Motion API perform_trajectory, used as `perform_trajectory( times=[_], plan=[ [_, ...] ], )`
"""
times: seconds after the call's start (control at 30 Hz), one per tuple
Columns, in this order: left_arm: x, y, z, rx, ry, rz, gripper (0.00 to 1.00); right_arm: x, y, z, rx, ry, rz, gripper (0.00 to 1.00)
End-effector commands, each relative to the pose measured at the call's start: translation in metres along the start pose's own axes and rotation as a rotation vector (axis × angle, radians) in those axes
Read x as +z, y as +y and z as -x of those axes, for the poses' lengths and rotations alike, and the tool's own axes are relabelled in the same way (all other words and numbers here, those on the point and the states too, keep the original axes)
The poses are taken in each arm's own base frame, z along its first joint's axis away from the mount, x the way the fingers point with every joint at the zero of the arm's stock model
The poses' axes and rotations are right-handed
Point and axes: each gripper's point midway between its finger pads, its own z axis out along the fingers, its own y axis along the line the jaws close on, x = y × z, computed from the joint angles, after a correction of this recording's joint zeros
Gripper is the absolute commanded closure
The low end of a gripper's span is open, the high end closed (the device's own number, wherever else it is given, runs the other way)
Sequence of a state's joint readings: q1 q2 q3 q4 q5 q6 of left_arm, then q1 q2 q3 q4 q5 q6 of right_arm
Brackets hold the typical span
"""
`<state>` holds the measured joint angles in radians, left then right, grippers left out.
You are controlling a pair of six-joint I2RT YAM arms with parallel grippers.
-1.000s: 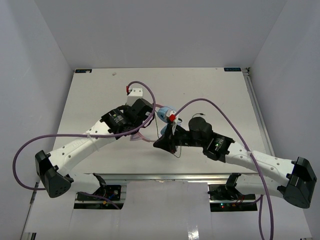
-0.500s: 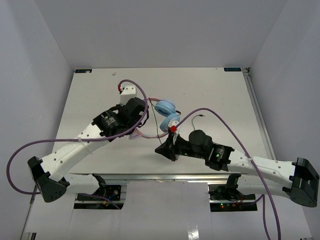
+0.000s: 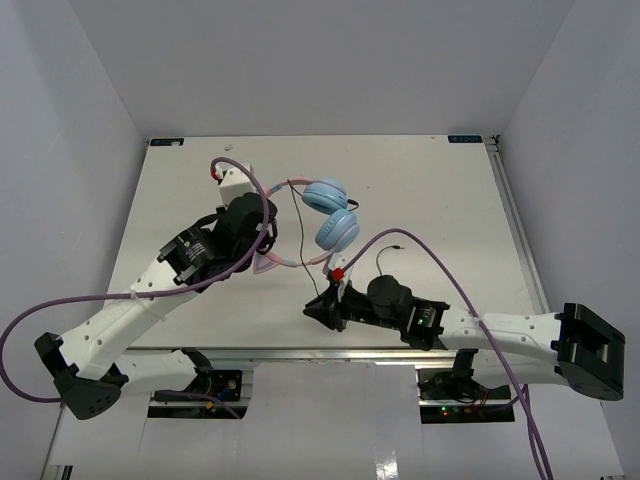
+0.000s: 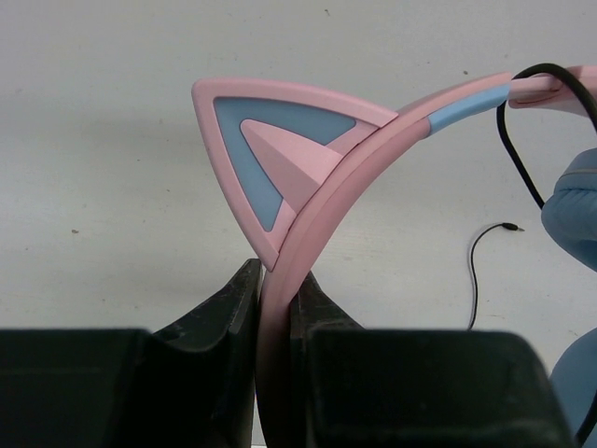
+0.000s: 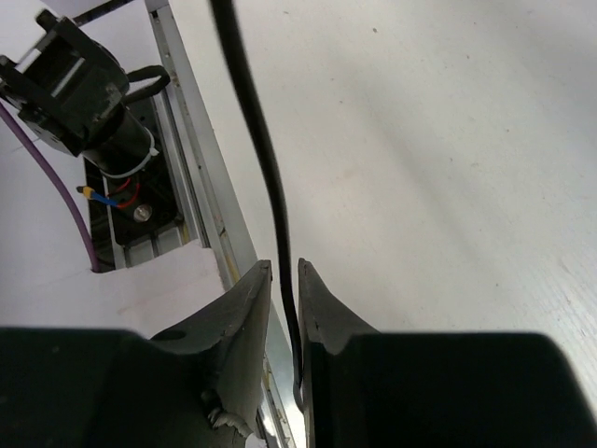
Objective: Wrap the headphones
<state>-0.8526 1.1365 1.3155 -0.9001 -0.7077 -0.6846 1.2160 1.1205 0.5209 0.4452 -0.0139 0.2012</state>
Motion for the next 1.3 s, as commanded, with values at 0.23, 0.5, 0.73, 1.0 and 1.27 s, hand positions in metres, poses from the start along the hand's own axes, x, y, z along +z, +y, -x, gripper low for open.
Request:
perform_trajectory(
  times=[0.23,0.5,0.73,1.0,1.27],
  plan=[
    [-0.032,-0.005,0.046,-0.155,-0.118,-0.113,1.0,0.006,-0.004,0.011,-0.058,-0.169,-0.005,0.75],
    [-0.038,-0.01,0.048,-0.173,-0.115,-0.155,1.0,0.013,-0.01,-0.005,-0.071,-0.164,-0.013,0.75],
    [-0.047,-0.016,0.051,-0.192,-0.113,-0.217,1.0,0.017,-0.01,-0.018,-0.115,-0.182,0.012,0.72],
    [-0.063,-0.022,0.056,-0.219,-0.109,-0.311,1.0,0.027,-0.007,-0.025,-0.19,-0.184,0.055,0.69],
    [-0.075,-0.024,0.057,-0.228,-0.107,-0.371,1.0,0.038,-0.009,-0.047,-0.172,-0.141,0.079,0.69]
  ],
)
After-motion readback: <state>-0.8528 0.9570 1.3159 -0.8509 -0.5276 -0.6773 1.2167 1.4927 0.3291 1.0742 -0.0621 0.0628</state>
